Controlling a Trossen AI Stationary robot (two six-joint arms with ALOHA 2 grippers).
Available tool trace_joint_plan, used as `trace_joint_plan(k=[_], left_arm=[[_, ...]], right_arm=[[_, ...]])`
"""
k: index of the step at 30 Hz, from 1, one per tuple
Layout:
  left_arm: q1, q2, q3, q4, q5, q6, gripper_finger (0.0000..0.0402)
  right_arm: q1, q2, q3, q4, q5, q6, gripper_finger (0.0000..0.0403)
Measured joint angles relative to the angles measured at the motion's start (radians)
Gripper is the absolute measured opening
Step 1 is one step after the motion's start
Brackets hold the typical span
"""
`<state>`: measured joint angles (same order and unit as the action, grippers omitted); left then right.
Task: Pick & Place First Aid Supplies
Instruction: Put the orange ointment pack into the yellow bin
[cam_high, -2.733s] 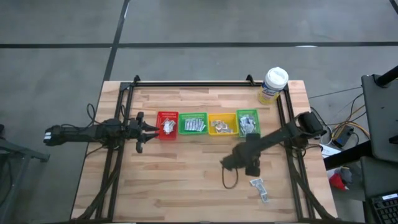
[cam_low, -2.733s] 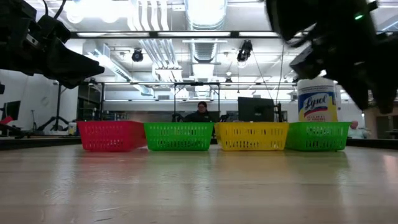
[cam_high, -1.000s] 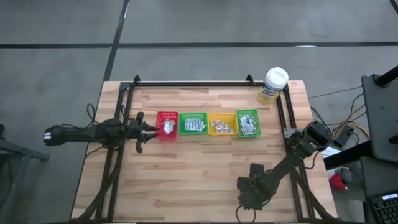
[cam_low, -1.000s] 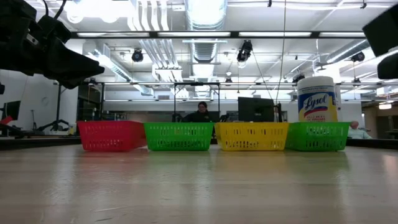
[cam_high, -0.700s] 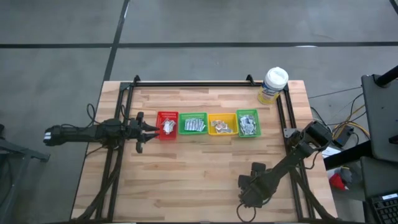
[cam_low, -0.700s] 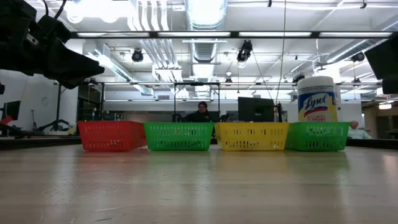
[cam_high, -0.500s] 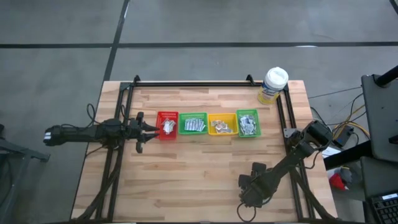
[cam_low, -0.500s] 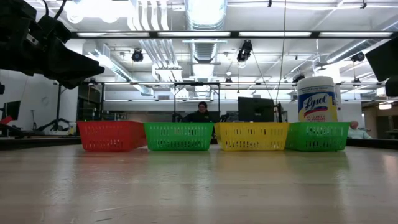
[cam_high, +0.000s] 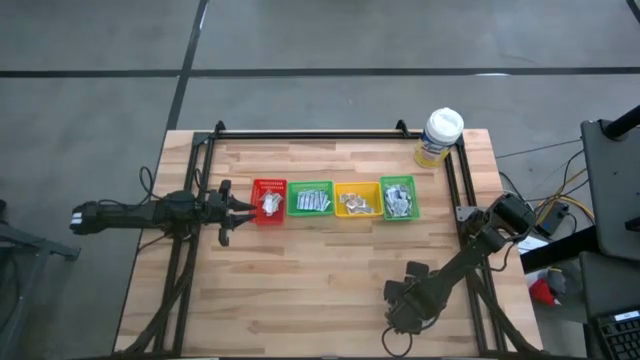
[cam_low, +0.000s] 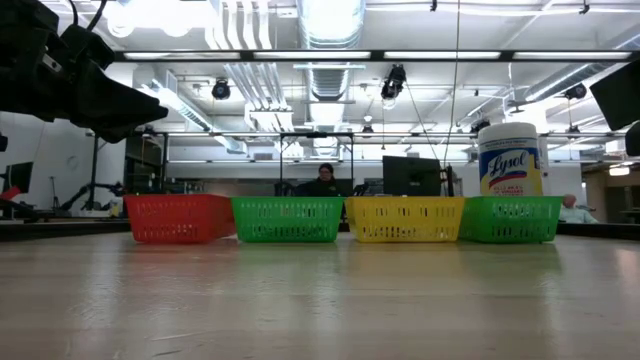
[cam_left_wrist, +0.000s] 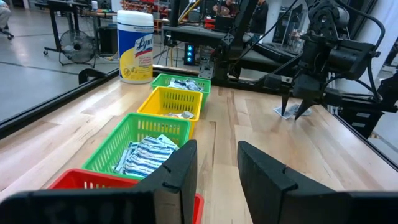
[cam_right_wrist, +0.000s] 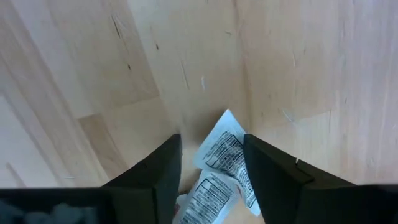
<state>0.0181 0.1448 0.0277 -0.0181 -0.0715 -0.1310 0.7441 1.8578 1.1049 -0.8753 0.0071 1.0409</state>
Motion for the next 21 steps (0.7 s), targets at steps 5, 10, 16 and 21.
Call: trace_joint_plan(k=[5, 10, 16, 21], left_arm=[[0.000, 0.000, 0.000, 0.000, 0.000, 0.000, 0.0113], [0.000, 0.000, 0.000, 0.000, 0.000, 0.000, 0.0113], [0.000, 0.000, 0.000, 0.000, 0.000, 0.000, 0.0113], [0.000, 0.000, 0.000, 0.001, 0.000, 0.000, 0.0113]], right_arm=[[0.000, 0.001, 0.006, -0.001, 0.011, -0.001, 0.0136], [0.000, 0.001, 0.005, -0.008, 0.016, -0.005, 0.0104], [0.000, 0.001, 0.010, -0.016, 0.020, -0.017, 0.0067], [-0.001, 0.006, 0.027, -0.083, 0.063, -0.026, 0.0037]])
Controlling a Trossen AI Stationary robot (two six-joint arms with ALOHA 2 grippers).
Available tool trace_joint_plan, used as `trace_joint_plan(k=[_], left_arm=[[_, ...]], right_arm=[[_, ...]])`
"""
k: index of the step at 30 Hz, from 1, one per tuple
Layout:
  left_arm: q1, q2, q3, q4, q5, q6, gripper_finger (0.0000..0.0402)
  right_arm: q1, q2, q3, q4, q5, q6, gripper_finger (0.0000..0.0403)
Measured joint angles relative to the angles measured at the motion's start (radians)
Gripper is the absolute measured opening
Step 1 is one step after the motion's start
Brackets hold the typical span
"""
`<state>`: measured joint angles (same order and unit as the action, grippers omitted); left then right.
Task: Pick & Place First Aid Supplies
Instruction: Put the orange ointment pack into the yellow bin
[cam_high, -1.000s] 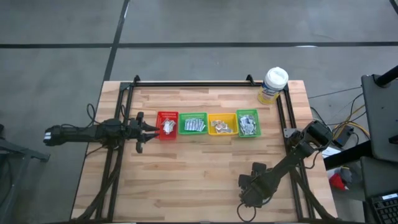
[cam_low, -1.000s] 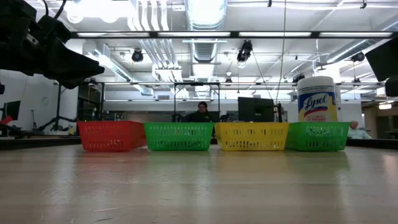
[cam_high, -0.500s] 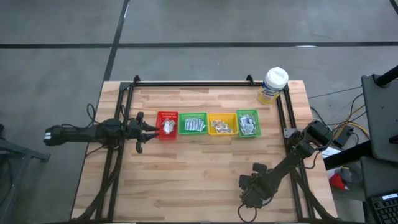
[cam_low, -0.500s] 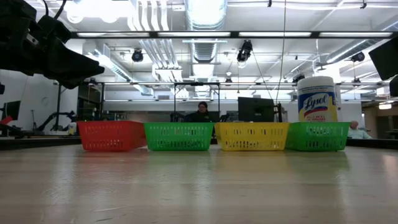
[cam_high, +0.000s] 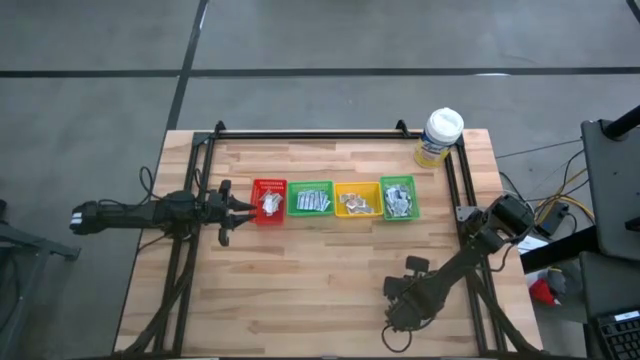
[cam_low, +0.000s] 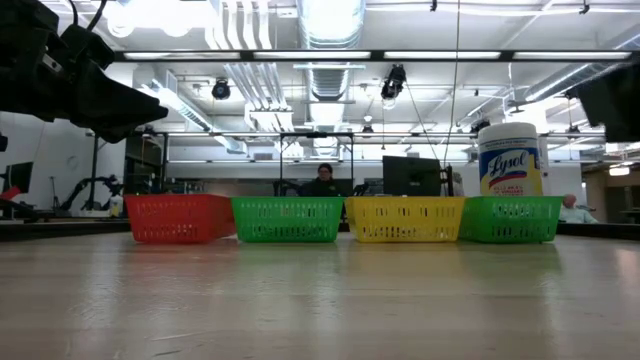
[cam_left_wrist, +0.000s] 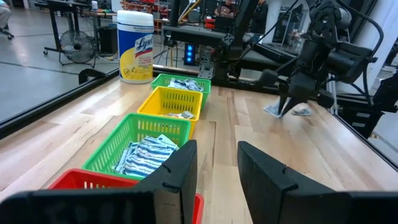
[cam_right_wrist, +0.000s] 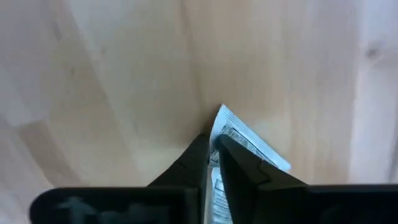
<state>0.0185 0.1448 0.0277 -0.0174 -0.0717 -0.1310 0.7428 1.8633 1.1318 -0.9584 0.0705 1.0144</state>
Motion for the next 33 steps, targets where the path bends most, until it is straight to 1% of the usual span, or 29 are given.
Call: trace_joint_plan(k=[2, 6, 14, 20, 24, 29, 33], left_arm=[[0.000, 0.000, 0.000, 0.000, 0.000, 0.000, 0.0113], [0.000, 0.000, 0.000, 0.000, 0.000, 0.000, 0.0113], [0.000, 0.000, 0.000, 0.001, 0.000, 0.000, 0.0113], [0.000, 0.000, 0.000, 0.001, 0.000, 0.000, 0.0113], [0.000, 0.000, 0.000, 0.001, 0.000, 0.000, 0.0113], [0.000, 0.000, 0.000, 0.001, 0.000, 0.000, 0.0113], [0.000, 0.000, 0.000, 0.001, 0.000, 0.000, 0.0113]], right_arm=[[-0.001, 0.000, 0.015, -0.015, 0.020, 0.000, 0.0027], [-0.001, -0.001, 0.026, -0.051, 0.027, -0.004, 0.0011], [-0.001, -0.002, 0.037, -0.046, 0.047, -0.005, 0.0008], [-0.007, -0.023, 0.037, -0.061, 0.101, -0.001, 0.0008], [-0.018, -0.069, 0.038, -0.060, 0.198, -0.001, 0.0008], [-0.040, -0.148, 0.038, -0.058, 0.376, -0.001, 0.0008], [-0.053, -0.214, 0.038, -0.054, 0.539, -0.004, 0.0008]])
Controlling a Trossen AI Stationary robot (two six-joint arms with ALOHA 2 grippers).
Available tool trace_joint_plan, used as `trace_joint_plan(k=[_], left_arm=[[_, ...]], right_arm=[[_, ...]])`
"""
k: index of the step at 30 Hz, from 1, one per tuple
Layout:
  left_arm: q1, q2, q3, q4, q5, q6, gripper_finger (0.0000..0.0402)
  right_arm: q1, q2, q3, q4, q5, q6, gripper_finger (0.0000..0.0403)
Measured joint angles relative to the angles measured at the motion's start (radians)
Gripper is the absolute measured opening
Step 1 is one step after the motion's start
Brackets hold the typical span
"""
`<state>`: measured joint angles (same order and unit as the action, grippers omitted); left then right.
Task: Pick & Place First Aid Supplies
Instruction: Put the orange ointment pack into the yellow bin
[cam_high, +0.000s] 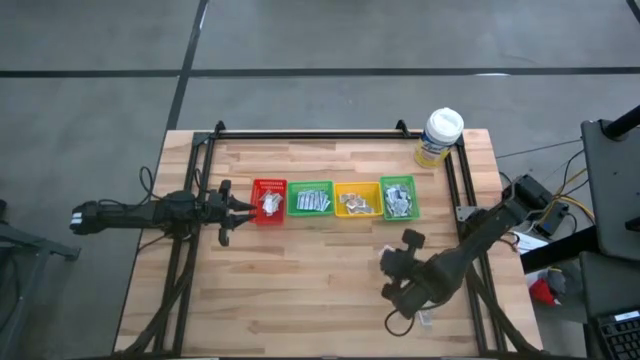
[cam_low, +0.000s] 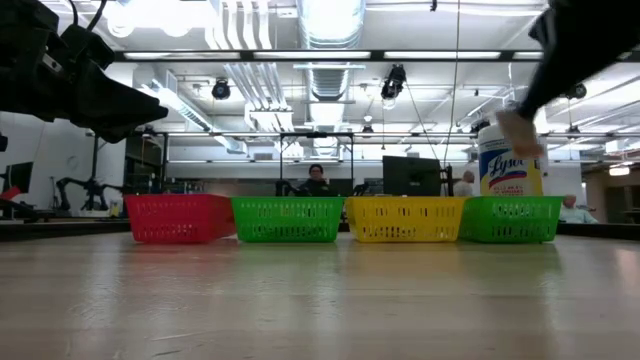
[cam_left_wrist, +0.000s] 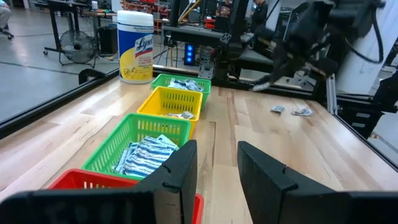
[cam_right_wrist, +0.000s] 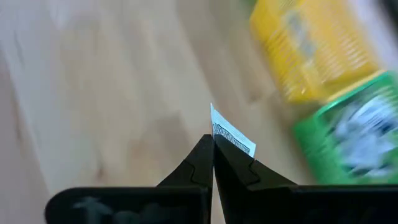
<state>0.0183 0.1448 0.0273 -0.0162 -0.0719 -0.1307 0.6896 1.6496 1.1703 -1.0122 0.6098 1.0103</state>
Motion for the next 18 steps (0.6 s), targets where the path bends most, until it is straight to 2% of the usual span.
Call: trace_joint_plan(k=[7, 12, 18], left_arm=[[0.000, 0.000, 0.000, 0.000, 0.000, 0.000, 0.0113], [0.000, 0.000, 0.000, 0.000, 0.000, 0.000, 0.0113], [0.000, 0.000, 0.000, 0.000, 0.000, 0.000, 0.0113]], right_arm=[[-0.044, -0.088, 0.000, 0.006, 0.246, 0.002, 0.0008], [-0.143, -0.112, 0.001, 0.023, 0.275, 0.006, 0.0008], [-0.290, -0.111, 0.001, 0.127, 0.275, -0.041, 0.0008]])
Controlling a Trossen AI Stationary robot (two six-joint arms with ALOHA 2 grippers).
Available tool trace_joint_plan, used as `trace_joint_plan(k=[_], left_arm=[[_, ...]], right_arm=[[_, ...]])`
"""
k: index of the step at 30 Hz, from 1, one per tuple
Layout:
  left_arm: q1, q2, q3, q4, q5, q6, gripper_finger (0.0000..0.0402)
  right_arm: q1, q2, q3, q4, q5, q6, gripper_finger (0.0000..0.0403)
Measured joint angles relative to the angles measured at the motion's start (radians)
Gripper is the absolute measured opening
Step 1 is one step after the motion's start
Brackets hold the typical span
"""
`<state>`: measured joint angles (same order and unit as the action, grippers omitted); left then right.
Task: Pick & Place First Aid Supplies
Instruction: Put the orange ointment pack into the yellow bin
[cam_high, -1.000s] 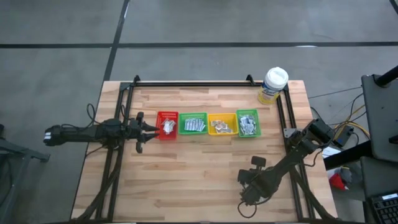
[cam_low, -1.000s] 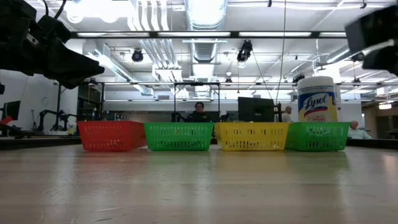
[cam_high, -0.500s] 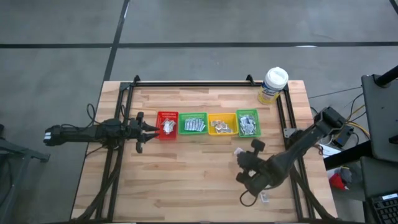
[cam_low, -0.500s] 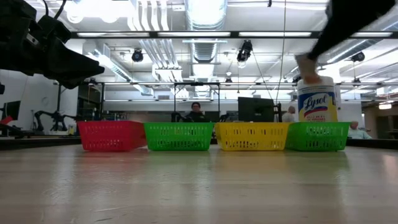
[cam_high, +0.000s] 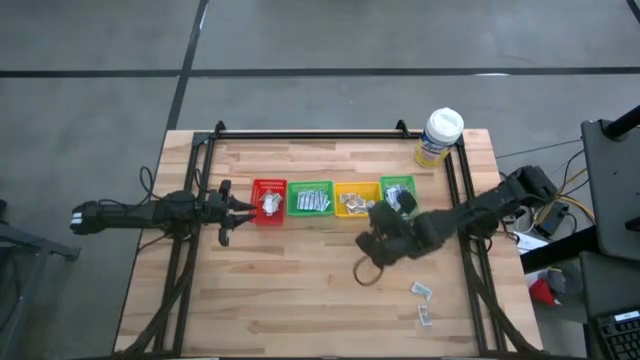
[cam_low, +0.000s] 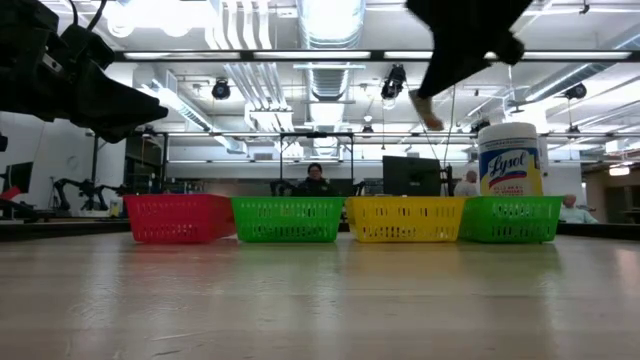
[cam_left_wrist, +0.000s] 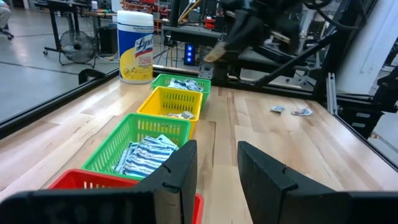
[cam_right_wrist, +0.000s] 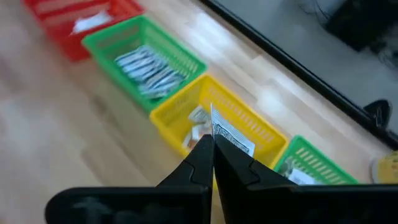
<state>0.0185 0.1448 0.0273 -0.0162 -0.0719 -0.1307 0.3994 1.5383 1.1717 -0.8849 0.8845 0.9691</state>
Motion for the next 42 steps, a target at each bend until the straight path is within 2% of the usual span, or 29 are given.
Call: trace_joint_plan(k=[7, 15, 42], left_arm=[[0.000, 0.000, 0.000, 0.000, 0.000, 0.000, 0.0113], [0.000, 0.000, 0.000, 0.000, 0.000, 0.000, 0.0113], [0.000, 0.002, 0.000, 0.000, 0.000, 0.000, 0.0113]], right_arm=[[-0.160, 0.000, 0.000, 0.086, -0.071, 0.069, 0.0008], [-0.265, 0.002, 0.000, 0.118, -0.183, 0.084, 0.0008], [-0.328, 0.238, -0.002, 0.173, -0.213, 0.070, 0.0008]])
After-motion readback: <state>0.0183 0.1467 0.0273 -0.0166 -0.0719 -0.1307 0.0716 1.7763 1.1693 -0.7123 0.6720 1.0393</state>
